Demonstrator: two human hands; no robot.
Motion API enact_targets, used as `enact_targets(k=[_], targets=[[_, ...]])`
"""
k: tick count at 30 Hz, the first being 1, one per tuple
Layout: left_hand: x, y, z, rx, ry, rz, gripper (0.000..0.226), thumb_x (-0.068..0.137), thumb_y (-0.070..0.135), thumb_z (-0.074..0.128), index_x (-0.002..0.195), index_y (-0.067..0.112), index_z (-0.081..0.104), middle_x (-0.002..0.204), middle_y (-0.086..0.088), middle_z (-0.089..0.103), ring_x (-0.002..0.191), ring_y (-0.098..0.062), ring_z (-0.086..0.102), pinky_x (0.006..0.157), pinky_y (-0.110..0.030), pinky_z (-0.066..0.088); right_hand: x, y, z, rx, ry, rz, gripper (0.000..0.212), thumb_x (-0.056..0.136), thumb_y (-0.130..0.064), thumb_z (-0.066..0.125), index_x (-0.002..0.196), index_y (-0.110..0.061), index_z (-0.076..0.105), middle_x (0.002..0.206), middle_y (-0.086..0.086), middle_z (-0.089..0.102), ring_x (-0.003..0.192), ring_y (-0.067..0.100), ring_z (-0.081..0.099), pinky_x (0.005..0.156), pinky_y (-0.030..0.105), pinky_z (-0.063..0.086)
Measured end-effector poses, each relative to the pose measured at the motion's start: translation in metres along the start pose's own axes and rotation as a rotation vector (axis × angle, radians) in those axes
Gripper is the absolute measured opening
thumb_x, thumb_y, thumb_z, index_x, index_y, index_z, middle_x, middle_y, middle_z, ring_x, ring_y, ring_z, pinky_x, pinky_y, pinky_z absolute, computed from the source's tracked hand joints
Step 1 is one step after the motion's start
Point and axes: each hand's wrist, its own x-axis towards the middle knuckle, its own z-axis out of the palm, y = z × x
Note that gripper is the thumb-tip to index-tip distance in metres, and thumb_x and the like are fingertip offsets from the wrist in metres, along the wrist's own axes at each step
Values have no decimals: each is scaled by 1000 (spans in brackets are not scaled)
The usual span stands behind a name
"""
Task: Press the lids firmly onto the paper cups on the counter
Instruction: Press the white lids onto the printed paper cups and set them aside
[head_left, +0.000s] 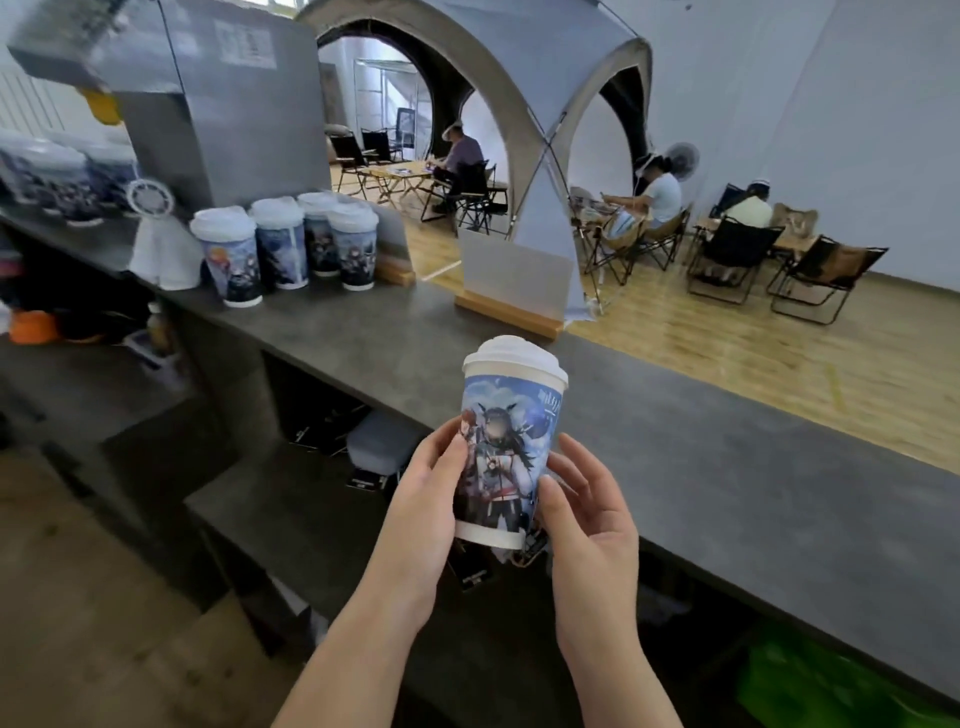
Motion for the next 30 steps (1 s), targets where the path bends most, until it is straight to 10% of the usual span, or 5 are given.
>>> enact_targets(k=[7, 15, 20, 30], targets=[[63, 23, -29, 182, -101, 41, 72, 67, 47, 77, 133, 33, 53, 116, 8, 74, 111, -12, 69, 103, -40, 51, 59, 33, 49, 64, -50, 1, 43, 87, -35, 51, 126, -21, 63, 117, -3, 73, 108, 15, 69, 85, 32, 59], [169, 53, -59, 209, -4, 128, 32, 94, 33, 56, 126, 37, 57, 117, 16, 72, 113, -4, 66, 102, -36, 51, 164, 75, 109, -124, -37, -39, 35, 99, -40, 53, 132, -33, 58, 127, -11, 62, 121, 7, 58, 104, 43, 49], [201, 66, -91, 281, 26, 158, 61, 71, 47, 70, 130, 41, 55, 122, 18, 69, 113, 4, 63, 94, -23, 49, 196, 85, 142, -98, -64, -53, 35, 102, -6, 47, 120, -32, 61, 108, -7, 70, 103, 3, 67, 79, 19, 56], [263, 82, -159, 255, -1, 232, 58, 77, 29, 70, 130, 36, 49, 131, 14, 63, 117, 2, 61, 88, -11, 50, 228, 118, 230, -195, -81, -51, 32, 99, -31, 47, 129, -42, 51, 127, -18, 56, 112, -19, 51, 87, 2, 43]])
